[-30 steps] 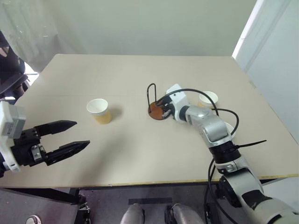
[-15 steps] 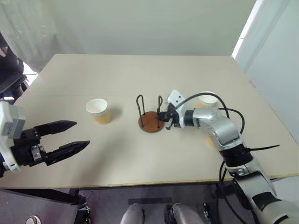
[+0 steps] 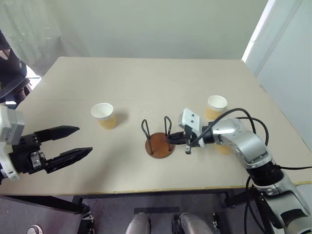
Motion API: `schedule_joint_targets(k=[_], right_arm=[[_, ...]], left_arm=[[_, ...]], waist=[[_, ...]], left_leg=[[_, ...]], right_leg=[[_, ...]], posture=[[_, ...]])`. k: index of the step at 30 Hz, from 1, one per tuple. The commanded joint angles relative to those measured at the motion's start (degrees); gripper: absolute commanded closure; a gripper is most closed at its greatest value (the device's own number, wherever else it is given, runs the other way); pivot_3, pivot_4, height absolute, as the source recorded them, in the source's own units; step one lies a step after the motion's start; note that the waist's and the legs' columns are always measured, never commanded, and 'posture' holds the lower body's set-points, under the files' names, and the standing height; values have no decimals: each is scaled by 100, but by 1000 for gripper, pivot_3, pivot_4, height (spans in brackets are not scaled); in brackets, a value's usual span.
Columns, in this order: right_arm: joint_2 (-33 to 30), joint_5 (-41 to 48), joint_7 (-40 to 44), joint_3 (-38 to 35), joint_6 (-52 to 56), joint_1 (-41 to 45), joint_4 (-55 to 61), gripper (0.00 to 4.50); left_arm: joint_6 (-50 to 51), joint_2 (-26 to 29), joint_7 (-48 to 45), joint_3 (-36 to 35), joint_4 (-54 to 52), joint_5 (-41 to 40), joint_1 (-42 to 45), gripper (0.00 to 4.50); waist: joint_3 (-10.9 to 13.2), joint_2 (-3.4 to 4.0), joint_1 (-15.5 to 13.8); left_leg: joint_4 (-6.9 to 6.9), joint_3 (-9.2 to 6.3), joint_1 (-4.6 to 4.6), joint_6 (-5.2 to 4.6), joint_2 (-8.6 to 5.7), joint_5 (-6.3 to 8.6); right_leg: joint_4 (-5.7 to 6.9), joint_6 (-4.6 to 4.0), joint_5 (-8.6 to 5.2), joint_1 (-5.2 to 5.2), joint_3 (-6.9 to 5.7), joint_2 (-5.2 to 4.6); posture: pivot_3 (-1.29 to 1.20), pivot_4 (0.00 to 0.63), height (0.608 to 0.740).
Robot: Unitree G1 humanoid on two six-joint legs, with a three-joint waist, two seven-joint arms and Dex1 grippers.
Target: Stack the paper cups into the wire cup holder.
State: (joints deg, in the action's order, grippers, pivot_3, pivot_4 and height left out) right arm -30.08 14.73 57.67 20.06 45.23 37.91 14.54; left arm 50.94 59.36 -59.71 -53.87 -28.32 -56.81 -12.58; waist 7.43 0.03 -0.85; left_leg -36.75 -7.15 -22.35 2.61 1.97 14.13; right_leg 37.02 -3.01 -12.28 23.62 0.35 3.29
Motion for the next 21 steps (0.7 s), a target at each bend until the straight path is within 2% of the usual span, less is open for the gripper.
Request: schedule_joint_targets(k=[1, 21], right_arm=[[-62, 165, -101, -116, 168, -115, 405, 4468], [95, 396, -1014, -239, 1007, -236, 762, 4468]], left_arm=[[-40, 108, -33, -165, 38, 6, 60, 0], [-93, 223, -120, 46, 214, 110, 247, 0]], waist=[[-1, -1, -1], [-3, -5, -2]], left_leg=[[0, 0, 2, 0, 0, 0], [-8, 0, 9, -7, 0, -4]], right_leg=[[0, 0, 0, -3, 0, 0], [-2, 6, -2, -14, 2, 1]], posture=[[0, 150, 740], [0, 150, 740]])
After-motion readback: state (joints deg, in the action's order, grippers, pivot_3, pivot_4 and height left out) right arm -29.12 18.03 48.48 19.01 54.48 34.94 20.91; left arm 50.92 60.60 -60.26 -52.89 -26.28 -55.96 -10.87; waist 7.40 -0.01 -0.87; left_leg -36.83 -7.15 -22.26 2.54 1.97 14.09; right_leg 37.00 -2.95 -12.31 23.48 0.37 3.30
